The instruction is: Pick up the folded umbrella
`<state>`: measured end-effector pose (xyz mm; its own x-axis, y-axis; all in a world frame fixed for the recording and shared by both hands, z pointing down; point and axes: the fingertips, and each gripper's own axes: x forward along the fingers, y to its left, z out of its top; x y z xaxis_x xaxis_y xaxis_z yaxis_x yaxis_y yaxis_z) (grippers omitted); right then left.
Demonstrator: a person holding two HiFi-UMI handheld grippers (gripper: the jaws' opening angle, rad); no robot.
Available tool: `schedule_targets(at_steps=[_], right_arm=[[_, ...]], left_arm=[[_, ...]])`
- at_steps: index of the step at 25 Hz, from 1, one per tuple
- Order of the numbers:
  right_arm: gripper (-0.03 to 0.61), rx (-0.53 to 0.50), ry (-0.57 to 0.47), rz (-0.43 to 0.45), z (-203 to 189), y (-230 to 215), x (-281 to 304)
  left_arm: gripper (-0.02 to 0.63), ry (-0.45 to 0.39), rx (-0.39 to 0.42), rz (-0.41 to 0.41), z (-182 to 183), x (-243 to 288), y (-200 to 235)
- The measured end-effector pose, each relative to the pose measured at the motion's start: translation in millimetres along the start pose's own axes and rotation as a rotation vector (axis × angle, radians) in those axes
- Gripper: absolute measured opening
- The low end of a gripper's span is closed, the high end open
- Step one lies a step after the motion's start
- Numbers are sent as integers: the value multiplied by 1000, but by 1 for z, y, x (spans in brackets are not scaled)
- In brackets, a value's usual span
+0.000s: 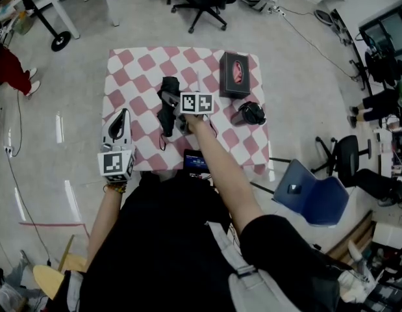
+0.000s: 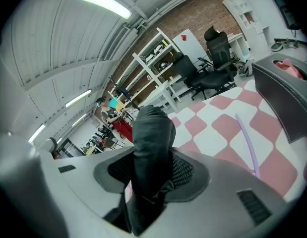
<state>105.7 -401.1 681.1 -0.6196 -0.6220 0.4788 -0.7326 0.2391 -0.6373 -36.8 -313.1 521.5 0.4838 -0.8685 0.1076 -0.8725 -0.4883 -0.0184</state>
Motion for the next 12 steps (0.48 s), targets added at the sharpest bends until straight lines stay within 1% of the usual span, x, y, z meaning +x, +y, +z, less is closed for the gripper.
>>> schedule_targets(at_steps=[5, 12], right_arm=[[182, 9, -39, 19, 12, 10, -8], [181, 26, -84, 50, 24, 20, -21]], left_arm=[[11, -5, -2, -16, 6, 4, -4], [11, -20, 7, -37, 4, 7, -7]])
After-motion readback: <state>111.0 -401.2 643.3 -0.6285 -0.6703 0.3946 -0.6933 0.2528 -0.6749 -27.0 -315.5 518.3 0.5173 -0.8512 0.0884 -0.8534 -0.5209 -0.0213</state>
